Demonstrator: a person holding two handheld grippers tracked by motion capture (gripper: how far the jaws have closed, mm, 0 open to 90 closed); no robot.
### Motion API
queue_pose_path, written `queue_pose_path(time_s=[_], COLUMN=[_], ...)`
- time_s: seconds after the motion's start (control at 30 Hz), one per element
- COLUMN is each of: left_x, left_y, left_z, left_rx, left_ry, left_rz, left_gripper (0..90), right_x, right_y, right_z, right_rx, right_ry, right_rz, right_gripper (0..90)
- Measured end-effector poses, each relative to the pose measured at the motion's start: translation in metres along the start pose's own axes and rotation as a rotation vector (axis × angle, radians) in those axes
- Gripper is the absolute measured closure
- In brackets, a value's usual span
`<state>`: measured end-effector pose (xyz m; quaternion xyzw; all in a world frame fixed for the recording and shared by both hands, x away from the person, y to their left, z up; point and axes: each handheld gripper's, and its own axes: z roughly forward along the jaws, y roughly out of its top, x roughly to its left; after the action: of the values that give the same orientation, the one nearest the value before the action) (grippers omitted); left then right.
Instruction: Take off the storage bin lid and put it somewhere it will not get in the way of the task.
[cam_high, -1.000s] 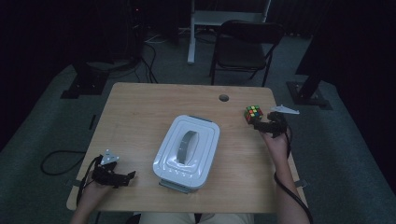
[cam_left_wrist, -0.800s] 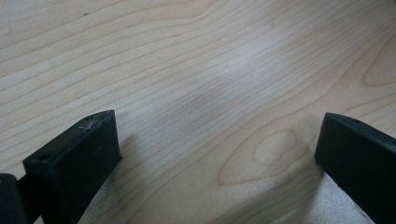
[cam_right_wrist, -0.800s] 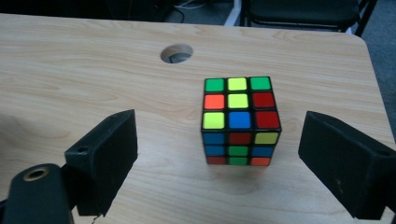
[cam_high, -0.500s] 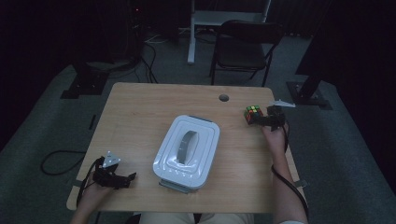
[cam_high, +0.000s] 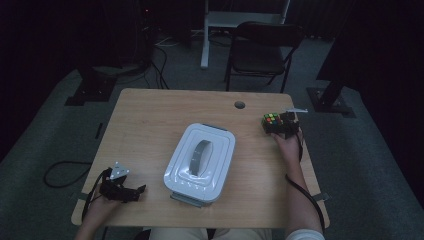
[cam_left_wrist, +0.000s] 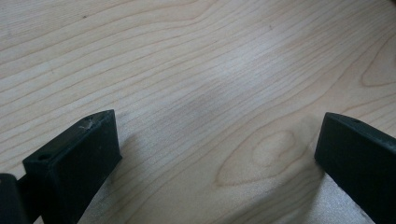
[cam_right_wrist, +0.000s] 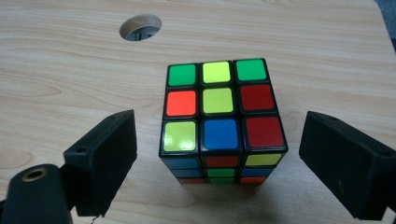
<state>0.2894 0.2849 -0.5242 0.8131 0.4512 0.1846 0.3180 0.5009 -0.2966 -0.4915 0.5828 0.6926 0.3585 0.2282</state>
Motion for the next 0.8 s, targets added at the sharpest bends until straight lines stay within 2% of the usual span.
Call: queue_pose_path(time_s=[0.17, 0.23, 0.43, 0.63, 0.8], left_x=[0.000, 0.000, 0.000, 0.000, -0.001], left_y=[0.000, 0.000, 0.000, 0.000, 0.001], left_z=[0.000, 0.000, 0.000, 0.000, 0.000], left_rx=[0.000, 0.000, 0.000, 0.000, 0.002], left_ry=[0.000, 0.000, 0.001, 0.002, 0.007], left_rz=[0.000, -0.001, -0.001, -0.004, -0.009], left_gripper=[0.6, 0.6, 0.6, 0.6, 0.6], right_x=[-0.001, -0.003, -0.002, -0.001, 0.001], right_y=[-0.004, -0.005, -0.008, -0.010, -0.012], right_z=[0.005, 0.005, 0.007, 0.002, -0.008], right_rx=[0.031, 0.039, 0.069, 0.068, 0.068], right_ry=[-0.016, -0.012, -0.052, -0.056, -0.050], right_rz=[-0.005, -0.001, -0.031, -0.026, -0.051], right_gripper=[13.6, 17.6, 33.1, 33.6, 33.8])
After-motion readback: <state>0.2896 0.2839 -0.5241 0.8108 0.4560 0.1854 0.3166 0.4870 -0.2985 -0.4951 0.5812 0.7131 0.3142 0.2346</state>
